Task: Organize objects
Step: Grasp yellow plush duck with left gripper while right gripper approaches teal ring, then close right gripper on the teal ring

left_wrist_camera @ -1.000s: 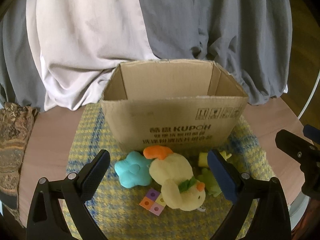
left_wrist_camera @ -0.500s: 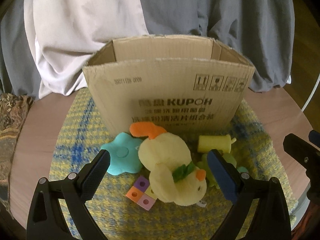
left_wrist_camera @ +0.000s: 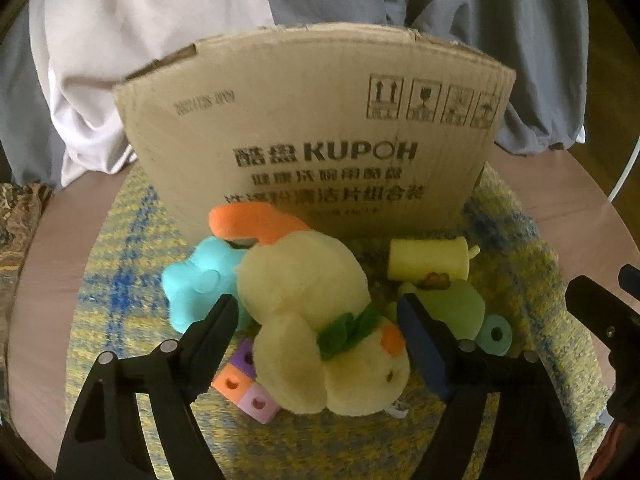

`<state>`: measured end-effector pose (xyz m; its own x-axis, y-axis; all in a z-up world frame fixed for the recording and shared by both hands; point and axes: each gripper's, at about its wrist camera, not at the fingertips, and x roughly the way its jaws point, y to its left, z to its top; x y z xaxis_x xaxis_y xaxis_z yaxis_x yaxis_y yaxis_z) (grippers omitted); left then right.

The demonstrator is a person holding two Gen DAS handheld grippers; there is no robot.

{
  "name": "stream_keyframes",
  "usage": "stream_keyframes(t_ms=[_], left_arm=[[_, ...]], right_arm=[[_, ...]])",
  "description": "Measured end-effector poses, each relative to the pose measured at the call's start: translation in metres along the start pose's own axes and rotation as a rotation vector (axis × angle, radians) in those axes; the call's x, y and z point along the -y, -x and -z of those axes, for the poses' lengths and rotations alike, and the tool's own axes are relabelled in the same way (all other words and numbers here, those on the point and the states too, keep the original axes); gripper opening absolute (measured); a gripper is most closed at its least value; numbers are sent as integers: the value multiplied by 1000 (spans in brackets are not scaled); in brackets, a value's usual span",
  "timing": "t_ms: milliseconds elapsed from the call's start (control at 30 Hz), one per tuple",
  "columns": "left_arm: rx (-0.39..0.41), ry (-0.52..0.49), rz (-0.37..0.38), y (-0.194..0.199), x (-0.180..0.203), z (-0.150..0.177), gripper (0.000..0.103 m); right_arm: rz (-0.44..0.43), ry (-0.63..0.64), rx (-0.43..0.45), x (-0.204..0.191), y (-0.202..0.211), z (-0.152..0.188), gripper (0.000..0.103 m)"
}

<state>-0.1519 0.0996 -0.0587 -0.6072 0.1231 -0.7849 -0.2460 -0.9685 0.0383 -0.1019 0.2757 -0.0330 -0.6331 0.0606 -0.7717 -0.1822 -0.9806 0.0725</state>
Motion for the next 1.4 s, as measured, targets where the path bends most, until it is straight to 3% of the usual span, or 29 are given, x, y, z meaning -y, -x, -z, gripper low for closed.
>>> stream_keyframes(t_ms=[167,300,467,533,767,1100,1267,1400], left_arm=[[3,3,11,-4,5,-2,81],[0,21,32,-9,6,-2,74],[12,8,29,-9,10,-3,58],[20,-2,19,-7,12,-4,46],[36,-9,-12,1,11,-1,44],[120,8,-95,33,-10,5,44],[88,32,-92,26,-22,14,44],[98,23,-97,28,-19,16,44]], right_arm=[[4,6,-6,-1,-4,1,97],[4,5,-15,0,-7,3,97],[-2,-6,-26,4,-11,5,97],[-3,-9,-29,4,-13,5,97],[-9,-10,-38,3,-14,7,97],[-23,42,-69,-22,-23,10,95],[-17,95,-95,-38,-32,17,79],[-15,103,-117,-41,-40,22,77]])
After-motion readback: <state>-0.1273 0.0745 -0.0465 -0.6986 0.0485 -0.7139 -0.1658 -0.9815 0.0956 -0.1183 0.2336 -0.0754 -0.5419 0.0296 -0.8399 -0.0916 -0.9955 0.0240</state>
